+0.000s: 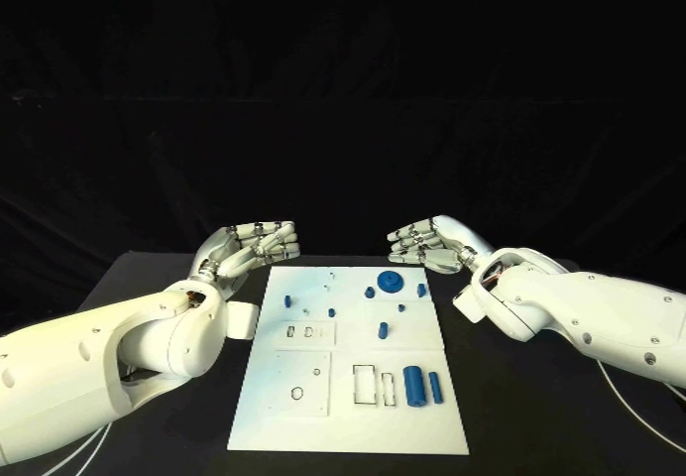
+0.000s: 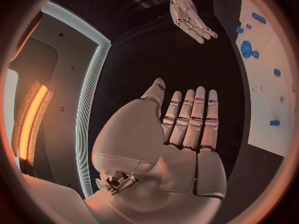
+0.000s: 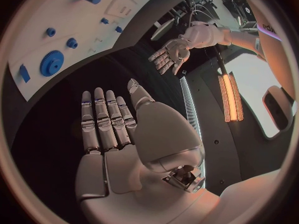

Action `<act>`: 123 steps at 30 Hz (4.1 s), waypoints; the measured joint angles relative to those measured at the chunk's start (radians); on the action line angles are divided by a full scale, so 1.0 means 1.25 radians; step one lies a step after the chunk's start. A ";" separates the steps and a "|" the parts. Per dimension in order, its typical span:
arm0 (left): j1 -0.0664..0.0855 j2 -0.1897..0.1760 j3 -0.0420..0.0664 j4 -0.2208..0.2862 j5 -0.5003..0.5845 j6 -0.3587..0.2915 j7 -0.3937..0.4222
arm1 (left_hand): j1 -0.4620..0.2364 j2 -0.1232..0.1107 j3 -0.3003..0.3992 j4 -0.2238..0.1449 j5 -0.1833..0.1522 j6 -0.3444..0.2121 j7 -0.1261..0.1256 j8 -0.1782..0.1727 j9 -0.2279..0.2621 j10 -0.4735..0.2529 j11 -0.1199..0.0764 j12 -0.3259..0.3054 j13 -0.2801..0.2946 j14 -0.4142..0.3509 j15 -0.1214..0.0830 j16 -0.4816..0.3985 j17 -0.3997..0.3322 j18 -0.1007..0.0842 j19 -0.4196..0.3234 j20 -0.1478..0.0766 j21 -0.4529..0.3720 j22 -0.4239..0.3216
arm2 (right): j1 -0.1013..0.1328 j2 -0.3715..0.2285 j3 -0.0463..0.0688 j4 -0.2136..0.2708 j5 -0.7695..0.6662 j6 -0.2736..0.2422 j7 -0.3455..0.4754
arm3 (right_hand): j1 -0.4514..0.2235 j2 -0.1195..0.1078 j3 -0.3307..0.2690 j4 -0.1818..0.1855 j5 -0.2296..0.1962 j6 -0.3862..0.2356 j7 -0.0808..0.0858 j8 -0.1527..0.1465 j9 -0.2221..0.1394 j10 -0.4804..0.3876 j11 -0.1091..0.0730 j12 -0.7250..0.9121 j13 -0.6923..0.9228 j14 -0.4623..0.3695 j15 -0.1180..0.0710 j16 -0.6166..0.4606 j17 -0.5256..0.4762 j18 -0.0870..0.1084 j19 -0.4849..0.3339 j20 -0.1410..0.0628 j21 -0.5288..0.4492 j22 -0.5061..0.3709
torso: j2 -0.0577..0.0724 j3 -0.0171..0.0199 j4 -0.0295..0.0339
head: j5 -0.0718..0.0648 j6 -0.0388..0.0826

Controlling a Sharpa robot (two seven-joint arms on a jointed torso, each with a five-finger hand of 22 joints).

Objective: Assemble the parts on the task board

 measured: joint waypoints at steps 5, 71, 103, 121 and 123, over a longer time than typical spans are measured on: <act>0.006 -0.022 0.005 0.042 -0.006 0.029 0.000 | 0.012 0.003 0.012 -0.021 0.000 0.023 0.005 0.000 -0.006 0.027 -0.010 -0.004 -0.003 0.028 -0.009 0.000 0.000 0.013 0.033 -0.001 0.014 -0.003 | 0.017 0.015 0.001 -0.009 -0.156 0.010 -0.040 | 0.004 -0.039 0.056 -0.042 0.023 0.149 -0.040 0.009 0.008 0.186 -0.054 0.000 0.010 0.270 -0.076 0.056 0.061 0.002 0.269 -0.080 0.084 0.023 | 0.027 -0.0007 0.0081 | -0.011 0.007; 0.032 -0.050 0.011 0.107 -0.012 0.088 -0.006 | 0.012 0.003 0.011 -0.024 0.000 0.028 0.005 -0.018 -0.009 0.031 -0.009 -0.026 -0.005 0.031 -0.012 -0.022 -0.006 0.012 0.039 -0.001 0.016 -0.008 | 0.063 0.117 0.003 -0.040 -0.691 0.205 -0.316 | -0.077 -0.192 0.293 0.076 0.080 0.195 -0.071 -0.014 0.080 0.180 -0.095 0.023 0.142 0.410 -0.135 0.904 0.884 -0.074 0.589 -0.156 0.956 0.968 | 0.122 -0.0179 0.0283 | -0.022 0.017; 0.033 -0.054 0.011 0.107 -0.008 0.096 -0.014 | 0.002 0.000 0.011 -0.024 0.003 0.028 0.005 -0.027 -0.008 0.031 -0.009 -0.038 -0.006 0.034 -0.009 -0.030 -0.007 0.012 0.039 -0.001 0.012 -0.013 | 0.073 0.120 0.009 -0.024 -0.680 0.132 -0.315 | -0.050 -0.170 0.329 0.068 0.087 0.245 -0.076 0.000 0.101 0.204 -0.100 0.027 0.149 0.413 -0.137 0.920 0.894 -0.086 0.589 -0.156 0.965 0.981 | 0.125 -0.0203 0.0302 | -0.022 0.025; 0.034 -0.050 0.011 0.102 -0.004 0.099 -0.016 | 0.002 0.000 0.011 -0.024 0.003 0.028 0.005 -0.027 -0.008 0.031 -0.009 -0.038 -0.005 0.034 -0.009 -0.030 -0.007 0.012 0.039 -0.001 0.012 -0.013 | 0.073 0.236 0.009 -0.141 -0.663 0.013 -0.313 | -0.050 -0.170 0.334 0.068 0.086 0.245 -0.075 0.003 0.101 0.204 -0.100 0.024 0.148 0.413 -0.137 0.923 0.898 -0.086 0.589 -0.156 0.965 0.980 | 0.129 -0.0198 0.0331 | -0.019 0.024; 0.034 -0.050 0.011 0.103 -0.004 0.099 -0.016 | 0.002 0.000 0.011 -0.024 0.003 0.028 0.005 -0.027 -0.008 0.031 -0.009 -0.038 -0.005 0.034 -0.009 -0.030 -0.007 0.012 0.039 -0.001 0.012 -0.013 | 0.072 0.246 0.009 -0.153 -0.662 0.011 -0.313 | -0.050 -0.170 0.334 0.068 0.086 0.245 -0.075 0.003 0.101 0.204 -0.100 0.024 0.148 0.413 -0.137 0.923 0.898 -0.086 0.589 -0.156 0.965 0.980 | 0.130 -0.0198 0.0335 | -0.019 0.024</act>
